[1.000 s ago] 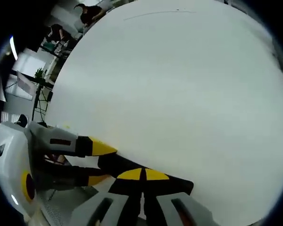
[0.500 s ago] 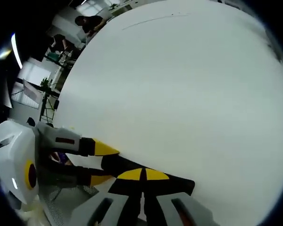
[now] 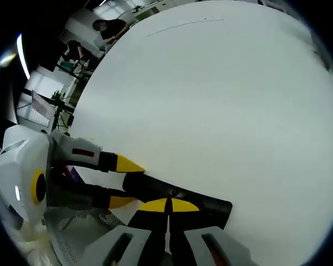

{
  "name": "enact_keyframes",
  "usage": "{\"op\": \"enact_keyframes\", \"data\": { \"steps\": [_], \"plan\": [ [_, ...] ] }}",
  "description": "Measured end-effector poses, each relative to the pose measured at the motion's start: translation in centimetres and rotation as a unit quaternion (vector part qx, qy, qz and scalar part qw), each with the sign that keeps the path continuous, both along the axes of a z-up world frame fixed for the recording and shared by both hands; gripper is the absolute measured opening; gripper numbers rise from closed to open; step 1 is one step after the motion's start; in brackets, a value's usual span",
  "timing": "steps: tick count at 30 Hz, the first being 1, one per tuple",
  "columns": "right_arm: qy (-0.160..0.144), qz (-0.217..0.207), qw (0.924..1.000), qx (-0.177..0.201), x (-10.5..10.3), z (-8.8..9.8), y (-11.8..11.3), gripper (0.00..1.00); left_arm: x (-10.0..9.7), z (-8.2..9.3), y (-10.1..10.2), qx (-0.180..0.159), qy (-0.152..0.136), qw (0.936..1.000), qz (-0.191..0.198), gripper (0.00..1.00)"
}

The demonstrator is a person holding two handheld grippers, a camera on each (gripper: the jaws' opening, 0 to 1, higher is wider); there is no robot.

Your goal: Press the specified remote control buttons in sequence, fully releasing each button before pressing the next.

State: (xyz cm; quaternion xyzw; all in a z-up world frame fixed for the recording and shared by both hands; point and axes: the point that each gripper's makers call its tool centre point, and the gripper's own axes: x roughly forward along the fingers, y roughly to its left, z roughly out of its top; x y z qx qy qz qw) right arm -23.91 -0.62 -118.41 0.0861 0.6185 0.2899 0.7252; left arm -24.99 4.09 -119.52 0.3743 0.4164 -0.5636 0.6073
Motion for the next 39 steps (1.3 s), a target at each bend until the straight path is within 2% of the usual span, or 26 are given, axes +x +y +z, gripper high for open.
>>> {"op": "enact_keyframes", "data": {
  "steps": [5,11,14,15,16,20,28,34,39],
  "plan": [
    [0.002,0.009,1.0000,-0.001,-0.4,0.0,0.4,0.00,0.0,0.0,0.0,-0.002,0.000,1.0000,0.002,0.22],
    [-0.009,0.020,0.9997,-0.012,-0.2,0.0,0.2,0.00,0.0,0.0,0.0,-0.008,-0.001,1.0000,0.004,0.22],
    [-0.021,0.021,0.9993,-0.022,0.3,-0.1,-0.2,0.00,-0.1,0.0,0.0,-0.013,-0.001,0.9999,0.005,0.22],
    [-0.026,0.023,0.9988,-0.036,0.5,-0.3,-0.8,0.00,-0.1,0.0,0.0,-0.014,-0.001,0.9999,0.005,0.22],
    [-0.020,0.026,0.9992,-0.022,0.3,-0.1,-0.4,0.00,-0.1,0.0,0.0,-0.014,-0.001,0.9999,0.005,0.22],
    [-0.029,0.036,0.9985,-0.030,0.3,-0.1,-0.3,0.00,-0.1,0.0,0.0,-0.013,-0.002,0.9999,0.005,0.22],
    [-0.023,0.049,0.9982,-0.027,0.0,-0.1,0.2,0.00,-0.1,0.1,0.0,-0.017,-0.003,0.9998,0.003,0.22],
    [-0.014,0.055,0.9977,-0.039,-0.3,-0.2,0.3,0.00,-0.1,0.1,0.0,-0.020,-0.002,0.9998,0.004,0.23],
    [-0.035,0.060,0.9965,-0.046,-0.6,-0.1,0.3,0.00,-0.1,0.1,0.0,-0.024,-0.002,0.9997,0.008,0.23]
  ]
}}
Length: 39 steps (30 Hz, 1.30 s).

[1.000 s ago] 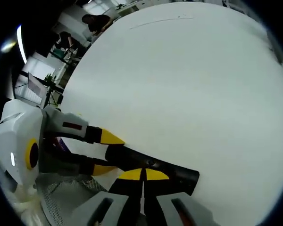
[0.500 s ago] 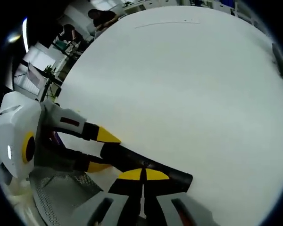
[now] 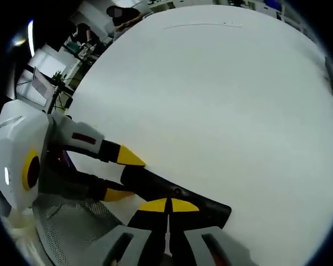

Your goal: Press the specified remote control buttons in sequence, fully releasing each button before pressing the next.

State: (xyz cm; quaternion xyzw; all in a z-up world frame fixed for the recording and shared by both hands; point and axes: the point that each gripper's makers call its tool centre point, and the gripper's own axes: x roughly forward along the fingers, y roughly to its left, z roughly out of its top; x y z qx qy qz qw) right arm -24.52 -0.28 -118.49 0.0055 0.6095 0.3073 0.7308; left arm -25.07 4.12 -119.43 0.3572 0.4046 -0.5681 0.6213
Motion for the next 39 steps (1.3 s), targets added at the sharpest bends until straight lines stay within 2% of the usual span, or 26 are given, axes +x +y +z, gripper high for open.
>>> {"op": "enact_keyframes", "data": {
  "steps": [10,15,18,19,21,33,39],
  "plan": [
    [-0.011,0.012,0.9996,-0.022,0.2,-0.3,0.0,0.00,0.0,0.0,0.0,-0.010,-0.001,0.9999,0.007,0.23],
    [-0.007,-0.004,1.0000,-0.006,0.2,-0.2,-0.2,0.00,0.0,0.0,-0.1,-0.006,-0.001,1.0000,0.006,0.23],
    [0.000,-0.010,0.9998,0.015,0.1,-0.1,-0.2,0.00,0.0,-0.1,-0.1,-0.003,0.000,1.0000,0.005,0.23],
    [0.003,-0.025,0.9994,0.023,0.0,0.0,-0.2,0.00,0.0,-0.1,-0.1,-0.002,0.000,1.0000,0.005,0.23],
    [-0.001,-0.029,0.9992,0.027,0.0,0.0,-0.2,0.00,0.0,0.0,-0.1,-0.003,0.000,1.0000,0.005,0.23],
    [0.018,-0.029,0.9991,0.024,-0.2,0.0,-0.4,0.00,0.0,0.0,-0.1,-0.007,-0.001,1.0000,0.007,0.23],
    [0.028,-0.016,0.9992,0.024,-0.9,0.1,0.3,0.00,0.0,0.0,-0.1,-0.009,-0.001,0.9999,0.008,0.23]
  ]
}}
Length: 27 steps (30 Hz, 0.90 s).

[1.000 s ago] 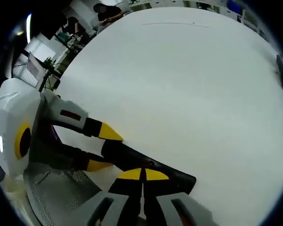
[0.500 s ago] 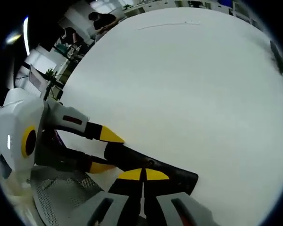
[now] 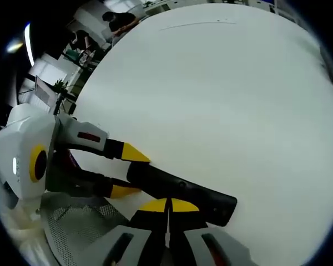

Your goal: Press the specified remote control buttons in sequence, fully releasing each button before pressing the next.

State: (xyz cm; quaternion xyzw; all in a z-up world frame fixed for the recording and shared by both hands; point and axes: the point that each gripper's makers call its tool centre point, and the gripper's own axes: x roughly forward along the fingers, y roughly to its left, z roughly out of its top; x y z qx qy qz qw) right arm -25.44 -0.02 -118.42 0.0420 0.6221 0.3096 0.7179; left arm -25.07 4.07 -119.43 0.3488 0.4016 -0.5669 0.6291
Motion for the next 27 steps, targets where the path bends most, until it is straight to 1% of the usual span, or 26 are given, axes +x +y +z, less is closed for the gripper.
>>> {"op": "enact_keyframes", "data": {
  "steps": [4,5,17,19,23,27],
  "plan": [
    [0.000,0.015,0.9997,-0.020,-0.34,-0.59,-0.29,0.00,0.01,-0.01,-0.02,0.000,0.000,1.0000,0.000,0.23],
    [-0.002,0.013,0.9998,-0.016,-0.19,-0.55,-0.23,0.00,0.01,-0.02,-0.02,-0.001,0.000,1.0000,-0.001,0.23],
    [0.007,0.011,0.9997,-0.022,-0.18,-0.67,-0.39,0.00,0.02,-0.05,-0.02,-0.001,0.002,1.0000,-0.003,0.23],
    [0.003,0.017,0.9996,-0.024,-0.29,-0.72,-0.38,0.00,0.00,-0.02,-0.01,0.000,0.002,1.0000,-0.005,0.23],
    [-0.001,0.016,0.9996,-0.025,-0.31,-0.76,-0.44,0.00,-0.04,0.01,-0.03,-0.004,0.000,1.0000,-0.005,0.23],
    [0.008,0.010,0.9997,-0.021,-0.27,-0.78,-0.51,0.00,-0.02,-0.04,-0.03,-0.005,-0.001,1.0000,-0.004,0.23]
  ]
}}
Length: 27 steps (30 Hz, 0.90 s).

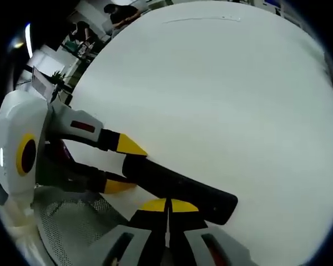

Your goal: Press the specified remote control buttons in sequence, fully releasing each button before pressing the next.

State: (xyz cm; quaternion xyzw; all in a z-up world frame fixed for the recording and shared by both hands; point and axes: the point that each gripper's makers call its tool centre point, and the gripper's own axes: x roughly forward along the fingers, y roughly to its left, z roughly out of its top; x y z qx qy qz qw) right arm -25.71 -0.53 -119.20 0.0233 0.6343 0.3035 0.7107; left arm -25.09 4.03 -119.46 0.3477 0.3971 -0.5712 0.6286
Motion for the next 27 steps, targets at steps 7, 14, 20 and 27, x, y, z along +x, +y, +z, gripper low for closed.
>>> {"op": "enact_keyframes", "data": {
  "steps": [7,14,20,27],
  "plan": [
    [-0.003,-0.005,1.0000,0.002,-0.2,0.1,0.0,0.00,0.0,0.0,0.0,0.004,-0.001,1.0000,0.000,0.23],
    [-0.009,0.000,1.0000,0.002,-0.3,0.4,0.0,0.00,0.0,0.0,0.0,0.008,-0.001,1.0000,-0.001,0.23],
    [0.001,-0.010,0.9999,0.006,-0.2,0.4,-0.1,0.00,-0.1,0.0,0.0,0.008,-0.001,1.0000,0.000,0.23],
    [-0.016,-0.017,0.9994,0.023,0.8,1.1,0.6,0.00,-0.1,0.0,-0.1,0.007,0.000,1.0000,-0.003,0.23]
  ]
}}
